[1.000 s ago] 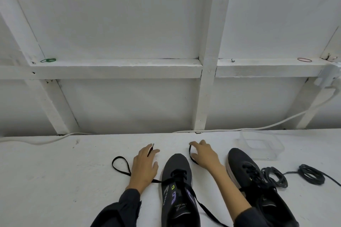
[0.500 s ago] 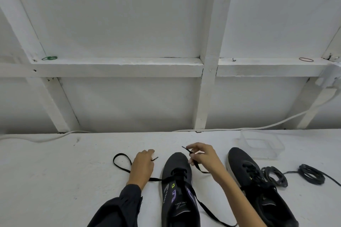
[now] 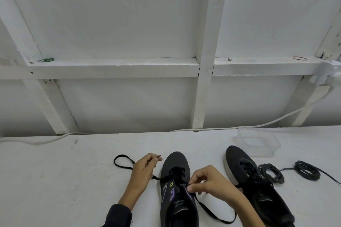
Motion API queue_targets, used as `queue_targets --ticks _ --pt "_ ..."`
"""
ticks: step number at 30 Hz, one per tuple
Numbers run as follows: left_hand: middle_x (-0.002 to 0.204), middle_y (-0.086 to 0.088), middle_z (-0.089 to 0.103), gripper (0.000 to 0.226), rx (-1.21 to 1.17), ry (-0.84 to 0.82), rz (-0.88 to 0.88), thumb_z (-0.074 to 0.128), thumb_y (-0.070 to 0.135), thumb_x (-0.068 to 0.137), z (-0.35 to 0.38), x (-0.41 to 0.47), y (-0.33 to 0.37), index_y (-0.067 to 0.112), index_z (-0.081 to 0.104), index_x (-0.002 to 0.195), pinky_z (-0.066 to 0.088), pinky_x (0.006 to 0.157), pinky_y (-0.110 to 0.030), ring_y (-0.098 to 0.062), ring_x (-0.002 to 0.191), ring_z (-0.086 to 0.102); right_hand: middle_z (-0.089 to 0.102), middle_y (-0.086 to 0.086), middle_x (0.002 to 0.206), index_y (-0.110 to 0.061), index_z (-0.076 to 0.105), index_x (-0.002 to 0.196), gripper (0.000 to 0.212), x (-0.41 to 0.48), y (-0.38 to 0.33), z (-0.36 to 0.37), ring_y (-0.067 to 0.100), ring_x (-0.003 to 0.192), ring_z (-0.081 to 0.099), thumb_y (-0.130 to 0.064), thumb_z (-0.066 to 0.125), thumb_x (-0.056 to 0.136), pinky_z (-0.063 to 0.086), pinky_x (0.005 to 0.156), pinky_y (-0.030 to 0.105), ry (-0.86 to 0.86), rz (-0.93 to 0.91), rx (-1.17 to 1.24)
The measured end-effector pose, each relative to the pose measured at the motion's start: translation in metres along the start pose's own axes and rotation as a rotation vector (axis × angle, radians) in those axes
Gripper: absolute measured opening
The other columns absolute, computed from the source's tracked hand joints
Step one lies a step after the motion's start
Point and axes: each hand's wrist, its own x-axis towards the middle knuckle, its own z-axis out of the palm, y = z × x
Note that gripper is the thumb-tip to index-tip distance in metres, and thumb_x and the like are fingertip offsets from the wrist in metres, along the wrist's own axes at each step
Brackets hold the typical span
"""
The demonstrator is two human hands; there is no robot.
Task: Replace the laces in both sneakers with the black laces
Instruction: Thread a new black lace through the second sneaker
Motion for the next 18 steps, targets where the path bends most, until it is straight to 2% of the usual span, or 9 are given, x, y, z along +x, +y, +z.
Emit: queue_targets --ticks 3,5,6,8,9,11,14,16,18 --pt "0.061 0.01 0.05 0.023 0.024 -0.054 0.002 0.052 0.009 0.096 0.0 -0.013 0.008 0.012 0.069 0.082 0.027 0.046 -0.014 -0.003 0.048 0.034 0.071 -0.003 0.066 -0.022 0.075 0.065 0.013 0.014 0.002 -0.002 0.005 0.06 0.06 -0.016 0.081 0.075 0.051 0.058 0.026 0.21 -0.034 -0.104" --pt "0.058 0.013 0.055 0.018 0.048 -0.1 0.018 0.057 0.011 0.095 0.002 -0.02 0.013 0.011 0.069 0.08 0.032 0.048 -0.01 0.001 0.05 0.041 0.072 -0.004 0.067 -0.025 0.074 0.066 0.015 0.022 0.002 -0.001 0.008 0.062 0.065 -0.015 0.08 0.076 0.056 0.064 0.03 0.338 -0.072 -0.165" --pt "0.06 0.012 0.057 0.016 0.055 -0.131 0.021 0.062 0.016 0.093 0.003 -0.024 0.015 0.012 0.069 0.08 0.035 0.051 -0.011 0.002 0.053 0.044 0.071 -0.004 0.065 -0.023 0.075 0.069 0.014 0.024 0.003 -0.001 0.01 0.058 0.064 -0.013 0.078 0.077 0.055 0.059 0.03 0.363 -0.084 -0.172" --pt "0.064 0.01 0.059 0.018 0.104 -0.214 0.038 0.068 0.034 0.084 0.004 -0.029 0.017 0.018 0.07 0.077 0.037 0.06 -0.015 -0.003 0.06 0.046 0.068 -0.005 0.058 -0.02 0.077 0.075 0.011 0.022 0.002 -0.002 0.009 0.044 0.056 -0.01 0.075 0.08 0.046 0.046 0.023 0.336 -0.093 -0.142" --pt "0.064 0.01 0.059 0.019 0.137 -0.253 0.045 0.069 0.038 0.081 0.005 -0.031 0.018 0.019 0.071 0.076 0.037 0.062 -0.017 -0.004 0.06 0.045 0.068 -0.004 0.059 -0.021 0.077 0.078 0.011 0.02 0.002 -0.002 0.008 0.04 0.052 -0.01 0.075 0.081 0.043 0.046 0.02 0.309 -0.103 -0.128" --pt "0.059 0.016 0.059 0.01 0.174 -0.297 0.053 0.071 0.028 0.082 0.011 -0.035 0.019 0.02 0.074 0.077 0.037 0.063 -0.014 0.002 0.055 0.044 0.069 0.0 0.061 -0.024 0.078 0.079 0.011 0.014 0.003 -0.001 0.005 0.039 0.047 -0.014 0.076 0.081 0.039 0.047 0.017 0.253 -0.119 -0.113" --pt "0.063 0.019 0.066 0.007 0.246 -0.303 0.059 0.071 0.017 0.083 0.021 -0.036 0.02 0.02 0.077 0.079 0.042 0.068 -0.008 0.008 0.06 0.057 0.068 -0.004 0.06 -0.03 0.077 0.073 0.011 0.006 0.007 0.0 0.002 0.048 0.049 -0.023 0.076 0.081 0.035 0.052 0.012 0.225 -0.108 -0.164" --pt "0.075 0.016 0.073 0.009 0.265 -0.296 0.029 0.072 0.019 0.08 0.025 -0.035 0.018 0.025 0.079 0.08 0.048 0.075 -0.011 0.006 0.074 0.066 0.071 -0.016 0.07 -0.039 0.072 0.067 0.021 0.006 0.013 0.002 0.0 0.056 0.053 -0.025 0.075 0.082 0.039 0.059 0.013 0.225 -0.093 -0.24" --pt "0.079 0.016 0.074 0.007 0.289 -0.279 0.003 0.073 0.024 0.077 0.028 -0.034 0.018 0.027 0.079 0.08 0.052 0.079 -0.015 0.005 0.079 0.068 0.068 -0.028 0.077 -0.047 0.067 0.062 0.03 0.008 0.018 0.005 -0.002 0.069 0.059 -0.026 0.074 0.082 0.044 0.067 0.015 0.23 -0.088 -0.303"
